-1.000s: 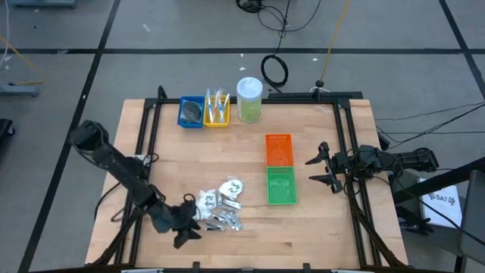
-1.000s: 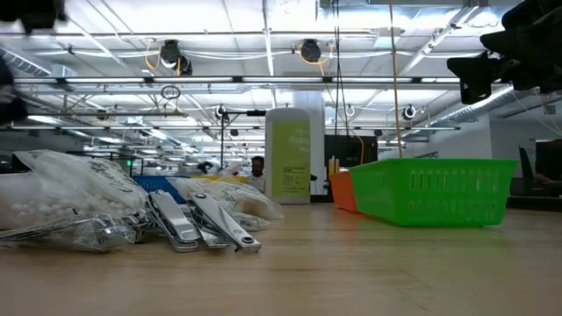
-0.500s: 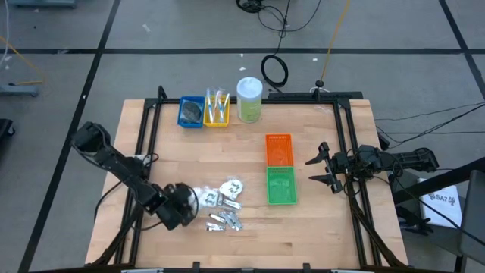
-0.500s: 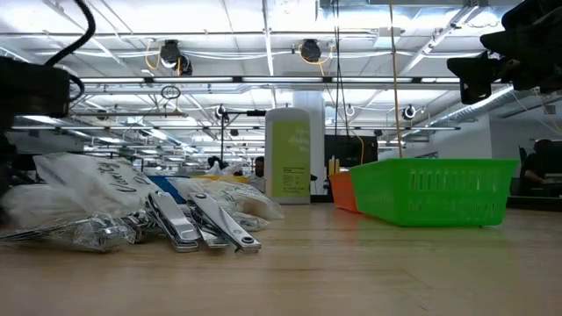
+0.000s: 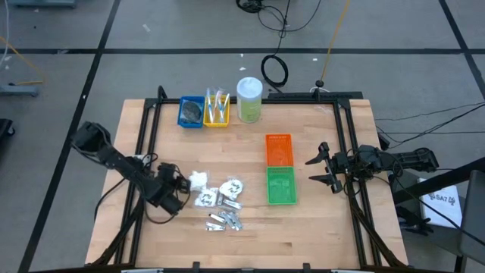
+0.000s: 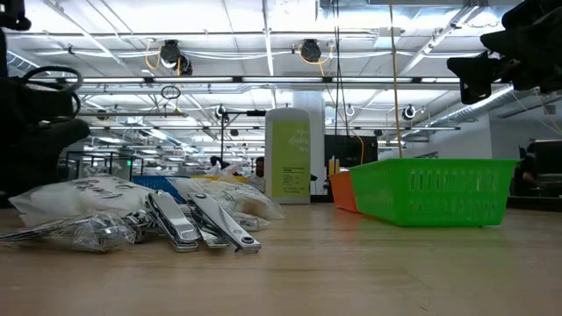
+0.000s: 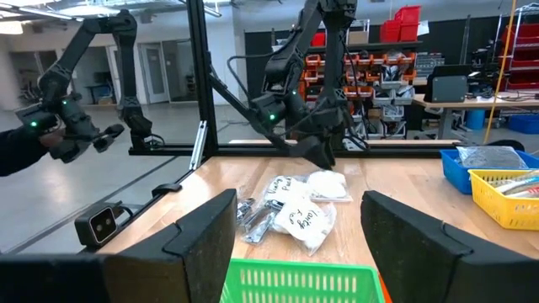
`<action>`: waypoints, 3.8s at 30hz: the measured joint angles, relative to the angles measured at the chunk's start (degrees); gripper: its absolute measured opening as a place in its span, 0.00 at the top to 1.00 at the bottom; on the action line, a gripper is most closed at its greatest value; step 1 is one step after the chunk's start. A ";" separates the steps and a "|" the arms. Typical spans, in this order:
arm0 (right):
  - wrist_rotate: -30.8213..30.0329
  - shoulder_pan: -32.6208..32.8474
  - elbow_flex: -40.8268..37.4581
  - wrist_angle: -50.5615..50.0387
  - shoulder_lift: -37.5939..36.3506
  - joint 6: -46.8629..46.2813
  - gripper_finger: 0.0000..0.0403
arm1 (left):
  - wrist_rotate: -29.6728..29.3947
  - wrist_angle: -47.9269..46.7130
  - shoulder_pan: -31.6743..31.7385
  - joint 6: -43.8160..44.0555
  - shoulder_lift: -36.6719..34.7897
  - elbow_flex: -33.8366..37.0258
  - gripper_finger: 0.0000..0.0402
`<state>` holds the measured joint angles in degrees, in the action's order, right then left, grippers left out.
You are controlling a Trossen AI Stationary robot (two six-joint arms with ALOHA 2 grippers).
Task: Pick & Place Travel size toiletries
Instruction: Put the cotton pack into the orange bin
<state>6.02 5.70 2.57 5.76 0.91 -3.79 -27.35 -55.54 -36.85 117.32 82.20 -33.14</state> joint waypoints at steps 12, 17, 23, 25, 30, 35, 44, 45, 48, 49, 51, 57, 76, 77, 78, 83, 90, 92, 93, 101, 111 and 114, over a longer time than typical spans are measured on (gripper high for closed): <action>0.00 0.02 0.00 -0.02 0.01 0.00 0.40 | -4.94 -1.15 3.90 -29.52 -3.28 -12.61 0.54; 0.00 0.00 0.00 -0.02 0.00 0.00 0.40 | -1.97 2.00 6.62 -35.89 -3.07 -14.25 0.54; 0.00 0.02 0.00 -0.02 0.02 0.00 0.40 | 4.69 6.84 11.63 -36.23 -2.28 -11.74 0.53; 0.00 0.01 0.00 -0.02 0.02 0.00 0.40 | 4.87 8.01 12.99 -36.79 -1.72 -10.99 0.53; 0.00 0.02 0.00 -0.02 0.02 0.01 0.40 | 5.05 12.24 16.07 -38.61 -1.14 -8.93 0.45; 0.00 0.01 0.00 -0.02 0.01 0.01 0.40 | 10.03 15.32 19.20 -38.99 0.56 -6.42 0.37; 0.00 0.02 0.00 -0.02 0.00 0.00 0.40 | 11.37 15.85 21.02 -39.50 2.49 -5.29 0.34; 0.00 0.00 0.00 -0.02 0.00 0.01 0.40 | 11.28 15.84 21.00 -39.65 2.49 -5.30 0.36; 0.00 0.02 0.00 -0.02 0.00 0.00 0.40 | 11.23 15.94 21.02 -41.39 2.55 -5.49 0.42; 0.00 0.02 0.00 -0.02 0.02 0.02 0.40 | 11.23 16.06 21.02 -41.81 2.55 -5.49 0.44; 0.00 0.02 0.00 -0.02 0.00 0.02 0.40 | 11.04 16.08 21.08 -42.34 2.57 -5.49 0.50; 0.00 0.01 0.00 -0.02 0.01 0.00 0.40 | 10.25 17.33 21.82 -46.06 2.31 -5.49 0.74; 0.00 0.00 0.00 -0.02 0.02 0.01 0.40 | -8.35 38.39 23.38 -103.74 -9.27 -13.29 0.98; 0.00 0.02 0.00 -0.02 0.00 0.00 0.40 | -8.28 41.34 23.55 -108.75 -9.16 -13.29 0.98; -0.09 0.02 0.00 0.00 0.02 0.00 0.40 | -8.18 44.10 23.87 -112.79 -9.14 -13.29 0.99; -4.61 0.02 0.00 5.27 0.04 -0.72 0.40 | -3.42 50.17 28.41 -120.63 -9.22 -13.34 0.98; -7.47 0.00 -0.01 13.49 0.02 -5.98 0.40 | 7.37 56.90 34.80 -127.53 -8.40 -13.34 0.98; -12.84 0.00 0.00 12.96 0.06 -3.04 0.40 | 10.26 59.10 35.89 -131.08 -8.18 -13.32 0.99; -16.04 0.00 0.00 12.22 0.40 -1.85 0.40 | 11.72 60.55 36.35 -133.02 -8.15 -13.29 0.99; -31.20 -0.05 0.00 23.24 13.33 -2.40 0.40 | 15.91 67.06 38.05 -148.21 -5.12 -13.34 0.99; -32.98 -1.74 9.06 34.54 47.20 -13.07 0.40 | 17.28 74.49 40.56 -153.27 -1.14 -13.31 0.99; -32.41 -2.40 14.85 38.67 57.72 -11.77 0.40 | 19.48 74.60 41.24 -152.57 -1.08 -13.31 0.98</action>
<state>-26.39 3.30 17.42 44.42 58.63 -15.55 -7.87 19.06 4.38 -35.24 81.12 -46.46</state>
